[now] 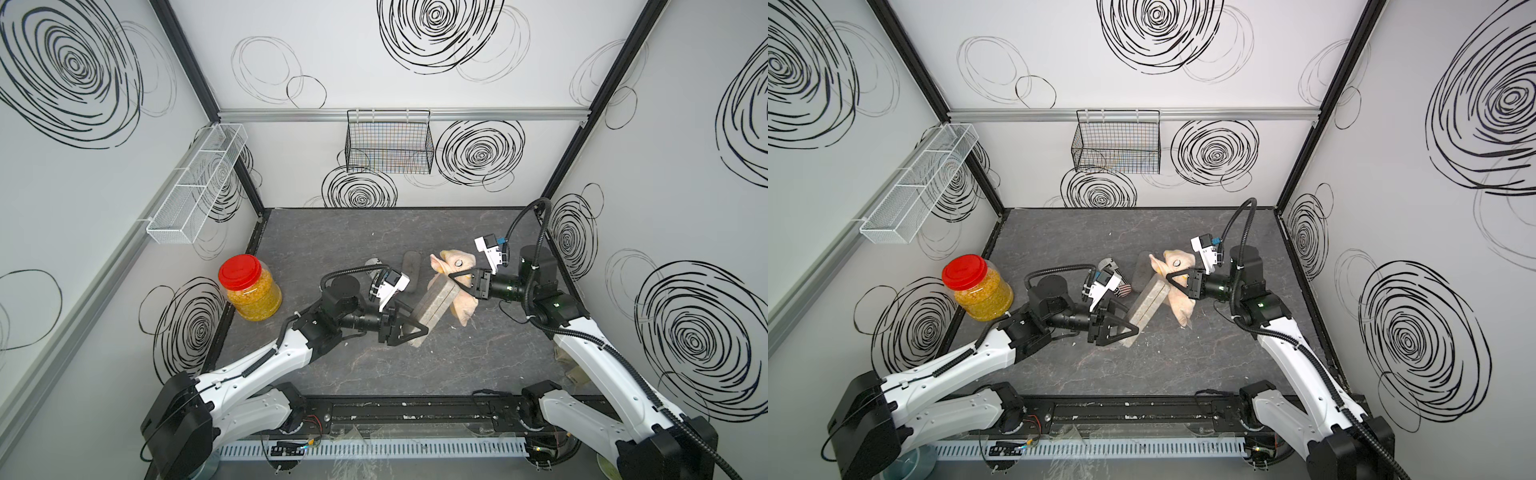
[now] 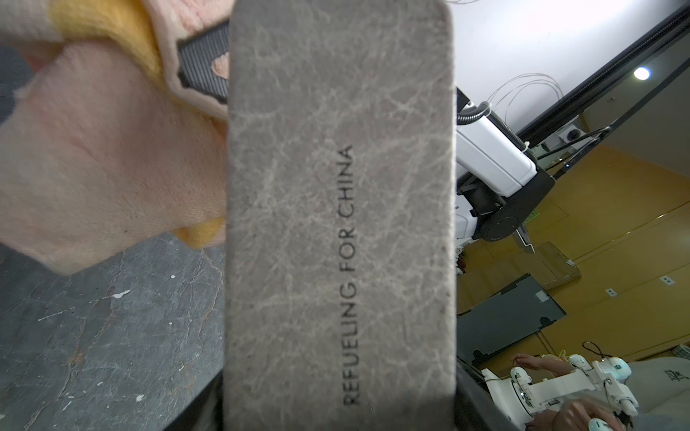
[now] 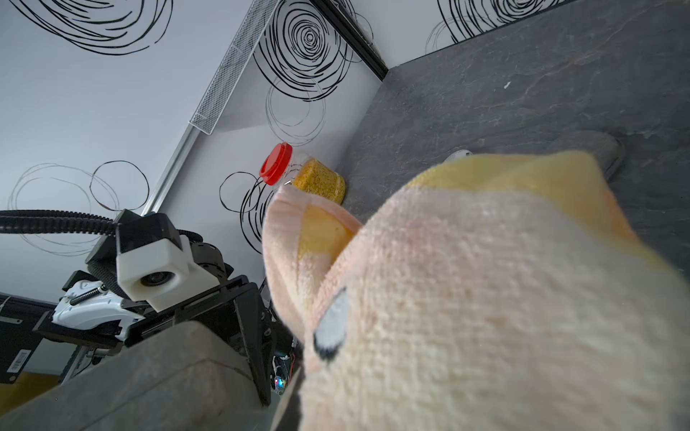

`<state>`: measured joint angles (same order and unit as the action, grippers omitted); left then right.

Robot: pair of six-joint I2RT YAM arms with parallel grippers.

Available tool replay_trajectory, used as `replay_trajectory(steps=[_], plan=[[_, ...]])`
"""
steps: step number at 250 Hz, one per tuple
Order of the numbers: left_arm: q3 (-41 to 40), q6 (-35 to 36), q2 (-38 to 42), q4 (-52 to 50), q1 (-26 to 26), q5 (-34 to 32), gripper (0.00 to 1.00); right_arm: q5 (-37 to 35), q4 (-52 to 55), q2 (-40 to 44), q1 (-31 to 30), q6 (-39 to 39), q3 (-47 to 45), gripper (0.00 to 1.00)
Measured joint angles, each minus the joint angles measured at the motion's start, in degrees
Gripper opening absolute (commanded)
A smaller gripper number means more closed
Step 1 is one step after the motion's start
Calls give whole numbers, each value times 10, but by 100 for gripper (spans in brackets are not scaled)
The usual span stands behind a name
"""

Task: Wipe the eyeglass case
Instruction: Wipe the dirt from the eyeglass case.

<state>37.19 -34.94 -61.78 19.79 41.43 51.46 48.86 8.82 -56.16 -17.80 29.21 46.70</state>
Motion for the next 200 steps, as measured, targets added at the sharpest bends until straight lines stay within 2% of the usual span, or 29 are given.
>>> replay_trajectory(steps=[93, 156, 200], plan=[[0, 13, 0, -5, 2, -1, 71, 61, -53, 107, 15, 6, 23, 4], [5, 19, -12, -21, 24, -6, 70, 99, -119, 85, -6, 40, 22, 5], [24, 32, -21, -66, 35, -12, 70, 37, -52, 44, -33, -5, 30, 4]])
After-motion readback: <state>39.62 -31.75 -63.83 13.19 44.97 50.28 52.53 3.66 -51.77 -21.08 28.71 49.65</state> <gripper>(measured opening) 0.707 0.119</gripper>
